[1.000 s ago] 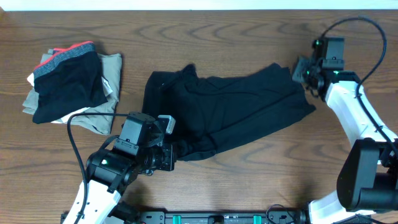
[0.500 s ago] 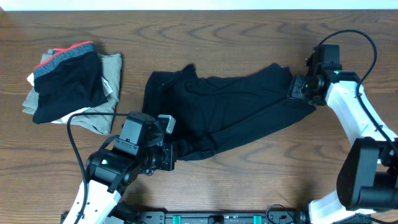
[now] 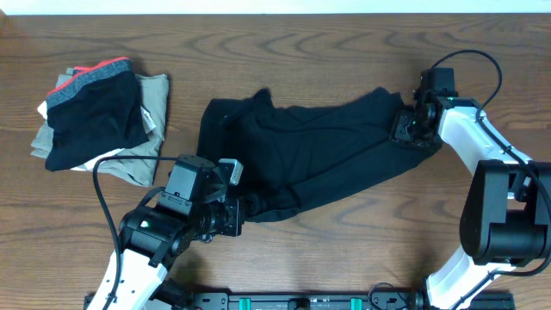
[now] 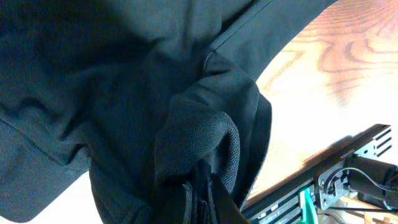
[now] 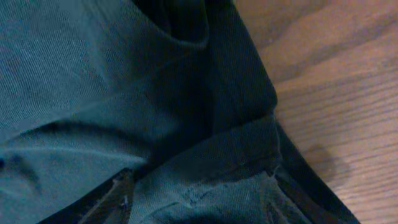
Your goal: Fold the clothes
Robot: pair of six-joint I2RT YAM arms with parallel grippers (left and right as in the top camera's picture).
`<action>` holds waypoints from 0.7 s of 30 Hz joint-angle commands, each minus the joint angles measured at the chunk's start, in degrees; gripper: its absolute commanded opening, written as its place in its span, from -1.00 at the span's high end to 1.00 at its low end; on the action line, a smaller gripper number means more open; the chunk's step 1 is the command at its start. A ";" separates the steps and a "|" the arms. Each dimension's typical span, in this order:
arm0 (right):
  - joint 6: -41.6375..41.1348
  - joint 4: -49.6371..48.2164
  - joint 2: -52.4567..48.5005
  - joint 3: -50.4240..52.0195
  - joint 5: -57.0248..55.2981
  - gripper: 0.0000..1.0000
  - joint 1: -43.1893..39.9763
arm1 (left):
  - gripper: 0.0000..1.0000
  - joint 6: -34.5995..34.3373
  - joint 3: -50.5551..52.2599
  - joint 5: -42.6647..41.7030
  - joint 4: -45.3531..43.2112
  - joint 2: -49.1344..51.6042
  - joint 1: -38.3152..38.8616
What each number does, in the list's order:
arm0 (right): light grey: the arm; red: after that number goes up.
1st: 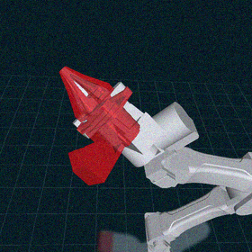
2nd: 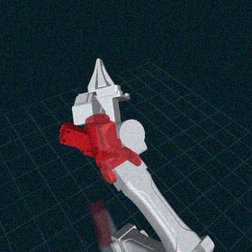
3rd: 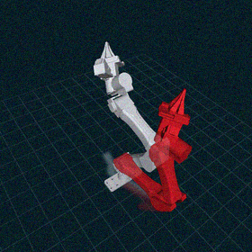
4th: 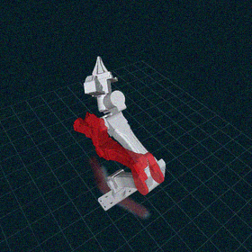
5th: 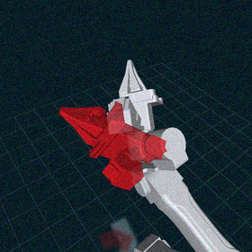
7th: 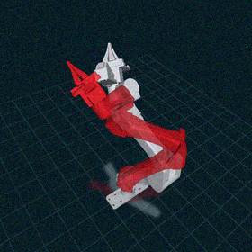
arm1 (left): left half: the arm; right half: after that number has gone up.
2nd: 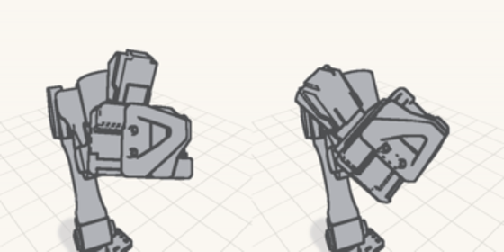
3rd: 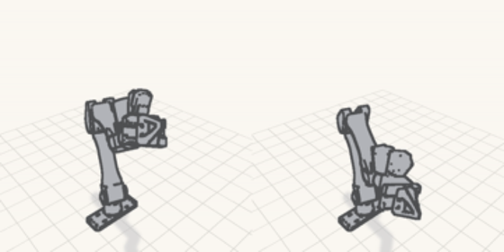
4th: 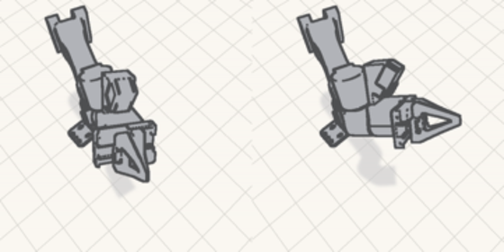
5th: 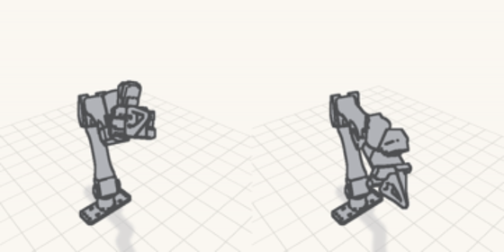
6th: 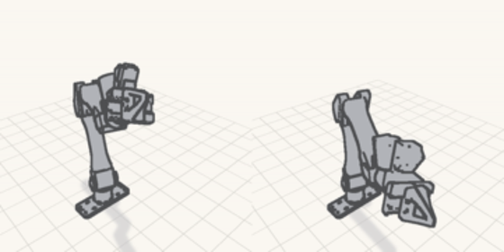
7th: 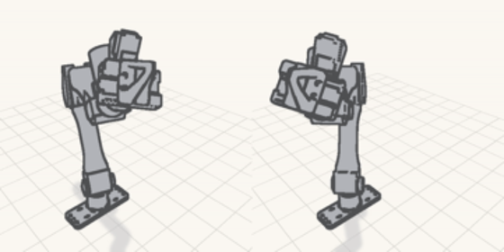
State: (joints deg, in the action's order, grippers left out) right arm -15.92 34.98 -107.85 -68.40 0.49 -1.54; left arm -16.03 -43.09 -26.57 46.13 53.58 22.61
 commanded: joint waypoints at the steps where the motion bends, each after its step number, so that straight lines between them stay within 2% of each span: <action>1: -1.01 -0.37 -1.44 0.28 0.44 -0.24 0.50 | 0.88 1.01 -0.11 0.52 0.07 0.02 -0.02; 4: -1.01 -0.50 -2.10 0.28 0.46 -0.18 0.48 | 0.88 1.01 -0.11 0.52 0.07 0.02 -0.02; 7: -1.01 -0.50 -2.93 0.28 0.59 -0.01 0.48 | 0.88 1.01 -0.11 0.52 0.07 0.02 -0.02; 16: -1.25 0.00 -3.02 0.24 0.59 0.97 0.48 | 0.88 1.01 -0.11 0.52 0.07 0.02 -0.02; 21: -1.22 1.51 -0.74 0.04 -0.31 0.97 0.42 | 0.88 1.01 -0.11 0.55 0.02 0.02 -0.02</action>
State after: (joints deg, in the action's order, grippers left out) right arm -16.93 35.44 -110.17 -68.40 0.67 -1.54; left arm -16.01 -43.09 -26.57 46.13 53.58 22.61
